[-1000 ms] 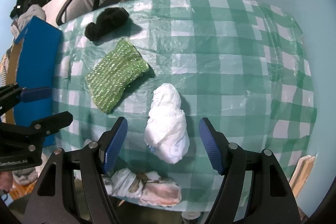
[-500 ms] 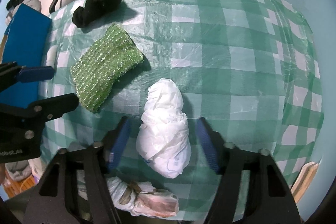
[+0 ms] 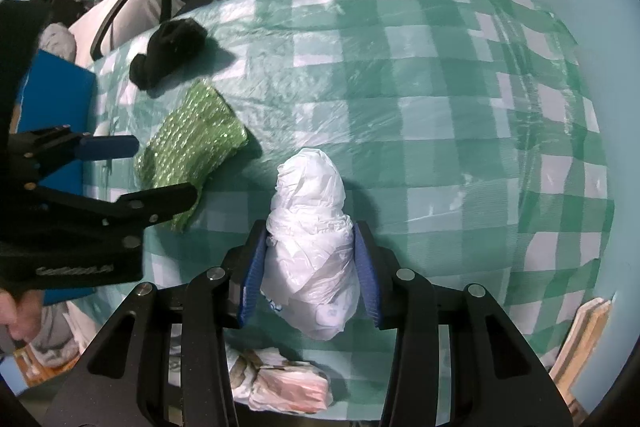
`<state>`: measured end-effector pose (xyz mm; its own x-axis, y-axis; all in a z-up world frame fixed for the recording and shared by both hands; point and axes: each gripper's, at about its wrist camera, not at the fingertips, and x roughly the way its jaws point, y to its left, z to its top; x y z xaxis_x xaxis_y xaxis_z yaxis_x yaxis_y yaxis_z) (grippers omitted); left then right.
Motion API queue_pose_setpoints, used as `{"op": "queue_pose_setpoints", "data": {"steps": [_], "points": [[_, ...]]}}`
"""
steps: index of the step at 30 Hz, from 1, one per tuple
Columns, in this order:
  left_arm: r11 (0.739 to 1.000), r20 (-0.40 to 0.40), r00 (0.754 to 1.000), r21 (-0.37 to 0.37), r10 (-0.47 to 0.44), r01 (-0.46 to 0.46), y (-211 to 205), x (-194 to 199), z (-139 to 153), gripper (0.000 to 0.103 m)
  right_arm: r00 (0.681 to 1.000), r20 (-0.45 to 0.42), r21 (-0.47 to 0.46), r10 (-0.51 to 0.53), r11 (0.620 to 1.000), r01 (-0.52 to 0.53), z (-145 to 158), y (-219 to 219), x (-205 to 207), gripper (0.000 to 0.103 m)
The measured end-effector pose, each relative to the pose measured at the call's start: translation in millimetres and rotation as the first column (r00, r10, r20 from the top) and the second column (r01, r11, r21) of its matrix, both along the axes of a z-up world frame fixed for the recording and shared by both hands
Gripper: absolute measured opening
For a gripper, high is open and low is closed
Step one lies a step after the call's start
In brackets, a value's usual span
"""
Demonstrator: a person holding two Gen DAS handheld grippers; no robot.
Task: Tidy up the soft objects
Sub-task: 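Grasp and lift the green glittery scrubber with the left gripper while the right gripper holds the white bundle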
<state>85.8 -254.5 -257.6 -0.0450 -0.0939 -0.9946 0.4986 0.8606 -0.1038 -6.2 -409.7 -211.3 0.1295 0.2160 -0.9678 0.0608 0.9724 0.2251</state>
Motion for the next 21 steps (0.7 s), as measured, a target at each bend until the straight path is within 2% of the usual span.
{"op": "queue_pose_setpoints", "data": {"steps": [11,17,20,21], "points": [[0.999,0.025,1.0,0.041,-0.006,0.005,-5,5,-15,0.078,1.0,0.001,0.01,-0.029,1.0,0.029,4,3,11,0.042],[0.997,0.078,0.997,0.071,-0.031,0.025,-4,1,-13,0.06,0.999,-0.001,0.017,-0.036,0.999,0.036,5,4,11,0.042],[0.998,0.087,0.996,0.065,-0.022,0.017,-1,0,-8,0.043,0.999,-0.001,0.018,-0.04,0.999,0.04,5,5,11,0.042],[0.998,0.087,0.996,0.064,-0.02,0.014,0,1,-7,0.033,0.999,-0.001,0.018,-0.04,0.999,0.04,5,5,11,0.042]]}}
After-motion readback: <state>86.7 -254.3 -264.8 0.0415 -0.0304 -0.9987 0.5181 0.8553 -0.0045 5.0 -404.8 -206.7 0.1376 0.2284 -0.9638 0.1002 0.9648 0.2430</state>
